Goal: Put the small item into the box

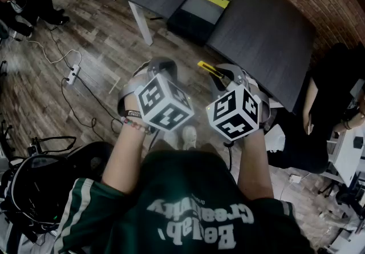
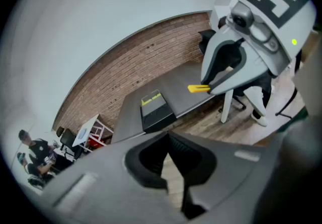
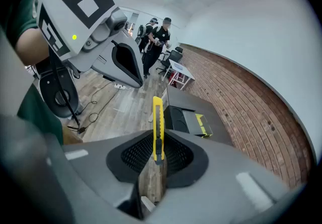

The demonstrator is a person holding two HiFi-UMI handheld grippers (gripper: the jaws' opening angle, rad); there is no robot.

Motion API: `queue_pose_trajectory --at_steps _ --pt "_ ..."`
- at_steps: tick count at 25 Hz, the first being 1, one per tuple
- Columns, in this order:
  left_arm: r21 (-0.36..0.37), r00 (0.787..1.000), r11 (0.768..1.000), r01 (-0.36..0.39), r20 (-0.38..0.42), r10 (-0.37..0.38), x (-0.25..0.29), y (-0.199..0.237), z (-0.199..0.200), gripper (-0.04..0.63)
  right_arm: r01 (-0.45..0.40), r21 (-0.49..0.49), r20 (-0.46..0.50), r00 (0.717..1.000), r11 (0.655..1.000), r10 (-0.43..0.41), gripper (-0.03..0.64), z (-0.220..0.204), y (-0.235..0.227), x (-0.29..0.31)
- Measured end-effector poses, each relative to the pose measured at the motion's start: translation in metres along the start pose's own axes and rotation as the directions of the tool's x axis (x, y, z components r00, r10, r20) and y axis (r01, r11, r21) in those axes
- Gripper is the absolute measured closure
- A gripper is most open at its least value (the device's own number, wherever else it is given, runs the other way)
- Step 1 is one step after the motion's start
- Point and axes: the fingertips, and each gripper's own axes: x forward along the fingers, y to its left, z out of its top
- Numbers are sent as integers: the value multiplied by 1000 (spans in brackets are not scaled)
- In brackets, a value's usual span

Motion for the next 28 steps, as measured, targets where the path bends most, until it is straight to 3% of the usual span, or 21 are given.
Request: queue_pose_trajectory --at_steps 14,28 --pt "1 1000 1000 -11 26 11 -29 -16 -23 592 19 -15 9 1000 1000 -18 546 7 35 -16" --pt "1 1000 1000 11 17 -11 -6 10 -14 592 -5 4 0 1000 1000 5 546 18 11 8"
